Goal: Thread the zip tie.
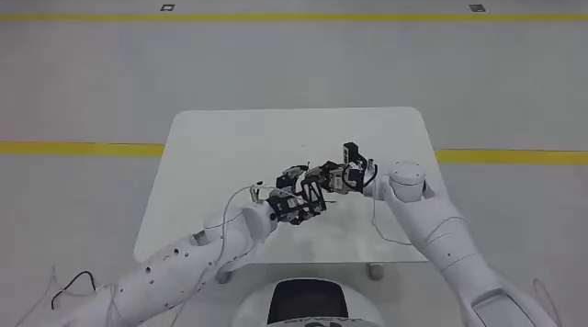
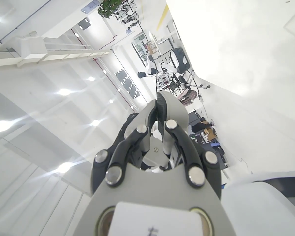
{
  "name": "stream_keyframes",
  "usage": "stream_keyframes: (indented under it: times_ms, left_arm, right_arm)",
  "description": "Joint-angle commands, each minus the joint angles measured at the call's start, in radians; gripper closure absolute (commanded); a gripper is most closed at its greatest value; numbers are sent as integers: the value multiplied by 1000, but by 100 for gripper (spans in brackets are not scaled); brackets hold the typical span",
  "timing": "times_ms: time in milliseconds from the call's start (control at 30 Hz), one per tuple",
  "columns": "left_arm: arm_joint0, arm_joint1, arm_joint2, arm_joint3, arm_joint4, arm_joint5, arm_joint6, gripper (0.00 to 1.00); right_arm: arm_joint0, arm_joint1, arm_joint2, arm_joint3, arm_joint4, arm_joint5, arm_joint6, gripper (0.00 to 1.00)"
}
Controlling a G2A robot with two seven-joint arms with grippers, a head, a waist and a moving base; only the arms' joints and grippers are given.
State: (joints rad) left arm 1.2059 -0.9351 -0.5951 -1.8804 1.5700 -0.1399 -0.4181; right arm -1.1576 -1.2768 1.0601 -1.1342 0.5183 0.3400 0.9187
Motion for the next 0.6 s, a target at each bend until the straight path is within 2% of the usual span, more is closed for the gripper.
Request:
stream_keyframes:
  times_ms: [0,67,133,200,300,567]
  left_arm:
    - [1,-1,-2,-1,0,-16,-2,0]
    - [-1,0,-2,1,0,-15,-3,0]
    - [-35,5,12,1,0,-48,-22,0]
    - [-46,11,26,12,0,-12,-5,0]
    - [-83,25,63,28,0,28,26,0]
    - [-87,26,68,35,0,27,40,0]
  right_arm:
    - [0,0,0,0,-1,0,0,100]
    - [0,0,0,0,-1,0,0,100]
    - [-10,0,-2,-10,1,0,-25,100]
    - [-17,0,1,-8,22,0,-28,100]
    - [-15,3,3,-8,35,0,-29,100]
    - [-25,3,6,-22,37,-10,-60,100]
